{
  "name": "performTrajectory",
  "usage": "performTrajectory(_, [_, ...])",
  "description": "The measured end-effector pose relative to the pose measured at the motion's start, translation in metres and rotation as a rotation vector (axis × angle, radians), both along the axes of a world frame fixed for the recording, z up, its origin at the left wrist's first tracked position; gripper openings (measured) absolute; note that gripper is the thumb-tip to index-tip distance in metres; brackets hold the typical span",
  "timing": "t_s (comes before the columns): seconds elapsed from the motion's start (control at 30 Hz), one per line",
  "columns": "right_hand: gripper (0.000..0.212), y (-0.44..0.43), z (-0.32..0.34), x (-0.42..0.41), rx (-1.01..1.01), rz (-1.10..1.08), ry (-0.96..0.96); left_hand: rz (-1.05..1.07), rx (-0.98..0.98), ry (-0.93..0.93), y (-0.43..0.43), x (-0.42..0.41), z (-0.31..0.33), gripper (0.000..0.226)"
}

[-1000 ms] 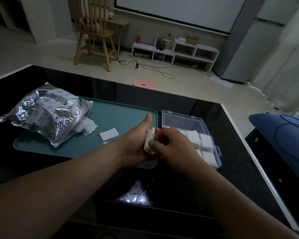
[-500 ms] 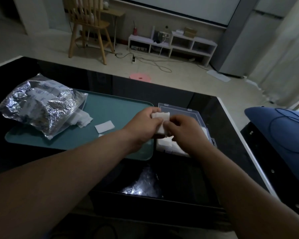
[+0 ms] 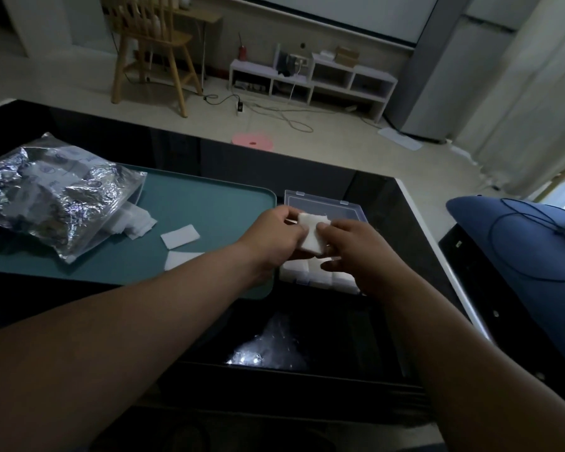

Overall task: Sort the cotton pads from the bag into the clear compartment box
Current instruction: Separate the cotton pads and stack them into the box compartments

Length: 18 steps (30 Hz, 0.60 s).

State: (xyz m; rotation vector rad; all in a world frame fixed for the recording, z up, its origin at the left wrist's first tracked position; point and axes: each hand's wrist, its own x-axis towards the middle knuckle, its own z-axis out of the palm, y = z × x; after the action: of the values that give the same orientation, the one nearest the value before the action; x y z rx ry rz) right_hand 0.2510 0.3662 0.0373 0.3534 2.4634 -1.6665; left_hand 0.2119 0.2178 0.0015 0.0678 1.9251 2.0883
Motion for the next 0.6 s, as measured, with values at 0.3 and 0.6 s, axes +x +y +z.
performTrajectory(0.3, [0.026, 0.004, -0.002, -0.003, 0.129, 0.007, 0.049, -0.055, -0.087, 0.122, 0.019, 0.003, 0.007, 0.031])
performTrajectory(0.6, [0.015, 0.046, 0.001, -0.005, 0.228, -0.194, 0.069, -0.148, -0.614, 0.470, -0.010, -0.006, 0.006, 0.037])
